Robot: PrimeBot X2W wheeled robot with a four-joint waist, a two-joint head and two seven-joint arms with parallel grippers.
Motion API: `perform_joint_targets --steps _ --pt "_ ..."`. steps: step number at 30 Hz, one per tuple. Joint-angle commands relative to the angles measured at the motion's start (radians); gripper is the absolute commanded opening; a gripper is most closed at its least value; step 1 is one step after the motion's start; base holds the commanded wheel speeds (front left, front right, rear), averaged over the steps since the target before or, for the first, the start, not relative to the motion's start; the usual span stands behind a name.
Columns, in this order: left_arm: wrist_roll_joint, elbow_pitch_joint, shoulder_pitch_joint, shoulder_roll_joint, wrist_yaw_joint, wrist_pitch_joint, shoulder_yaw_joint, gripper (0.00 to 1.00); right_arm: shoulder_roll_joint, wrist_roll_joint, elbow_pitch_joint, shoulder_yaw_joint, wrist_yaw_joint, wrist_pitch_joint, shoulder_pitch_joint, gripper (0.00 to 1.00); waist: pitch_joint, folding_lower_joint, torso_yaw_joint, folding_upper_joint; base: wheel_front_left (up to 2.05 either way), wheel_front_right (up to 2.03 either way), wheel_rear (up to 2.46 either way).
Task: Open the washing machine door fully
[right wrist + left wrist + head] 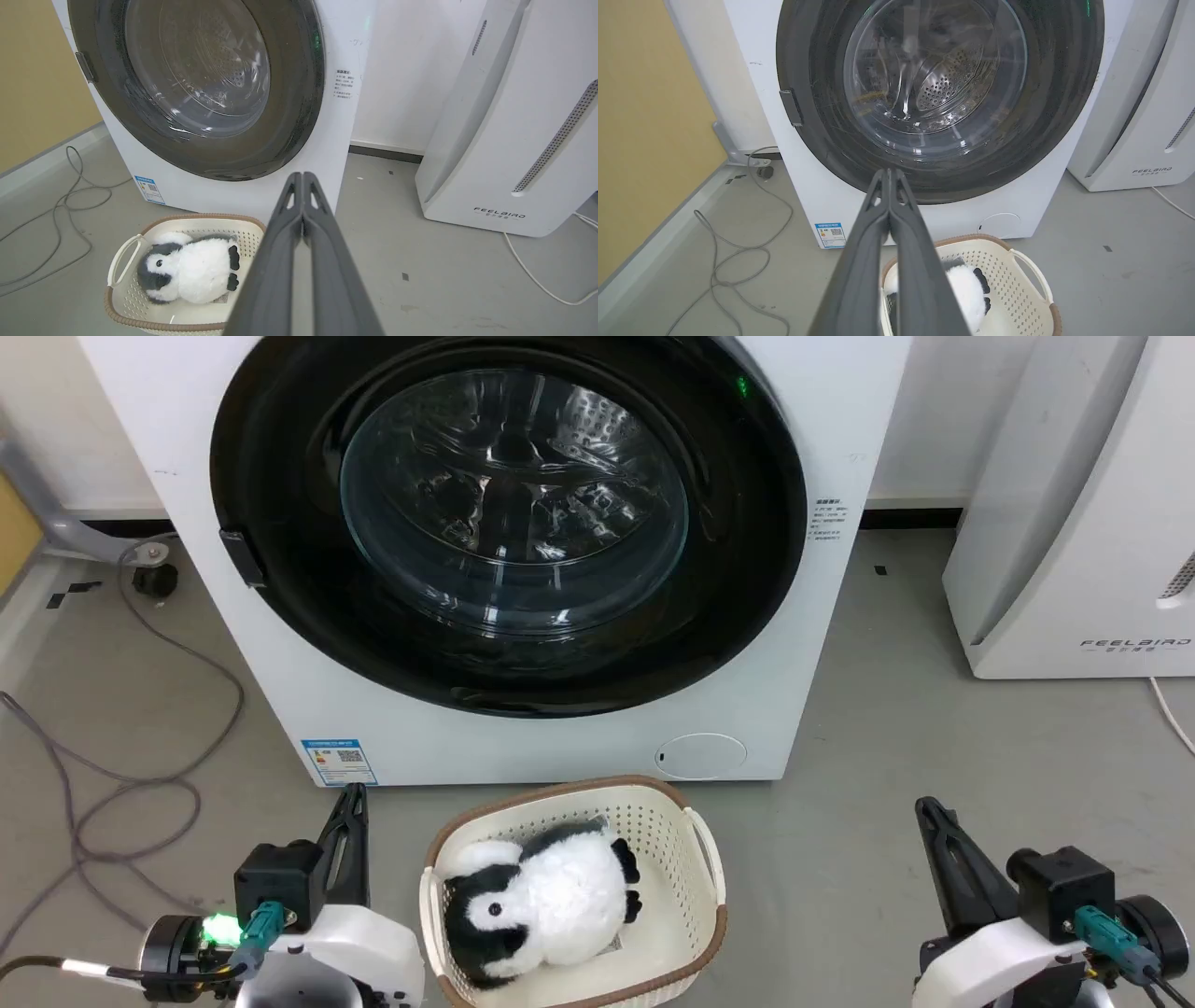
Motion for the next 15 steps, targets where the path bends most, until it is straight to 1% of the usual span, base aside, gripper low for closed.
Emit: perform_joint_targets --steps 1,15 --pt "0.003 -0.005 0.015 0.000 0.003 0.000 0.000 0.00 0.000 -0.008 0.001 0.001 0.001 0.000 -0.014 0.00 0.000 0.0000 0.000 0.0000 0.00 0.00 0.00" --pt "0.003 -0.005 0.015 0.000 0.003 0.000 0.000 0.00 0.000 -0.008 0.001 0.001 0.001 0.000 -0.014 0.00 0.000 0.0000 0.000 0.0000 0.00 0.00 0.00"
